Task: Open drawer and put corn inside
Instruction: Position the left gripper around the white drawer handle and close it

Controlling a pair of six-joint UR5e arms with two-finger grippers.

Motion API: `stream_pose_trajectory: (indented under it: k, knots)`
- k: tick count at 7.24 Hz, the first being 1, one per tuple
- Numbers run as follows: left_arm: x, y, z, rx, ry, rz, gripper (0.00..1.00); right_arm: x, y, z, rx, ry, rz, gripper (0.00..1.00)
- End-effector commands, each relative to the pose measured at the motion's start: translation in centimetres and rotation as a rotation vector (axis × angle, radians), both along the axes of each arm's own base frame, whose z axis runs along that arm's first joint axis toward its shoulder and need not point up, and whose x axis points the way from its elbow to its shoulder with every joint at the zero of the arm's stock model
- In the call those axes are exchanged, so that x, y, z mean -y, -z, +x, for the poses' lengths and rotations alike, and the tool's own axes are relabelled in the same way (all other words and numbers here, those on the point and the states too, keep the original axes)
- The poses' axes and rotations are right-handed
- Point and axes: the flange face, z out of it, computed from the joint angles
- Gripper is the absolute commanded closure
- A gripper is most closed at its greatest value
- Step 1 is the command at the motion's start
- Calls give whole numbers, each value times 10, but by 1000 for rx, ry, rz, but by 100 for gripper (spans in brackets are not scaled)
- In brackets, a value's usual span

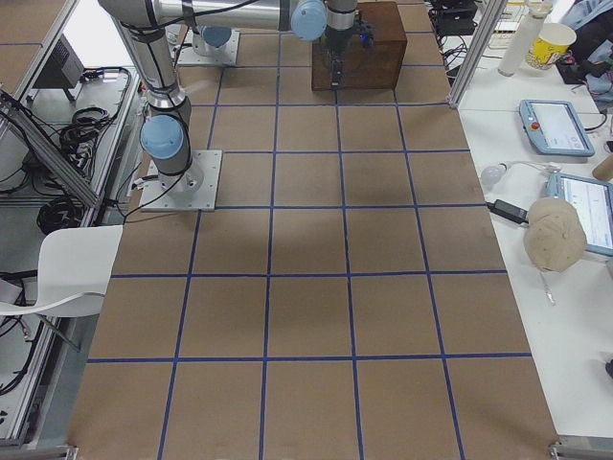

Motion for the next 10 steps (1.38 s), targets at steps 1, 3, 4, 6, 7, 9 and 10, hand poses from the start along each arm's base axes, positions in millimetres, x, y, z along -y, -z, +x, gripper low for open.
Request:
stream_pose_trajectory:
  k: [1,3,4,6,7,9,10]
  knots:
    - [5,24,-5,-10,-6,7,0,0,0,0,0,0,0,0]
    - [11,40,-7,-71,-53,20,0,0,0,0,0,0,0,0]
    - [15,46,-10,-72,-57,21,0,0,0,0,0,0,-1,0]
    - [18,53,-9,-74,-77,33,0,0,1,0,0,0,2,0]
    - [21,54,-12,-71,-74,23,0,0,0,0,0,0,-1,0]
    - [29,56,-28,-92,-85,5,0,0,0,0,0,0,0,0]
    - [30,58,-29,-94,-87,6,0,0,0,0,0,0,0,0]
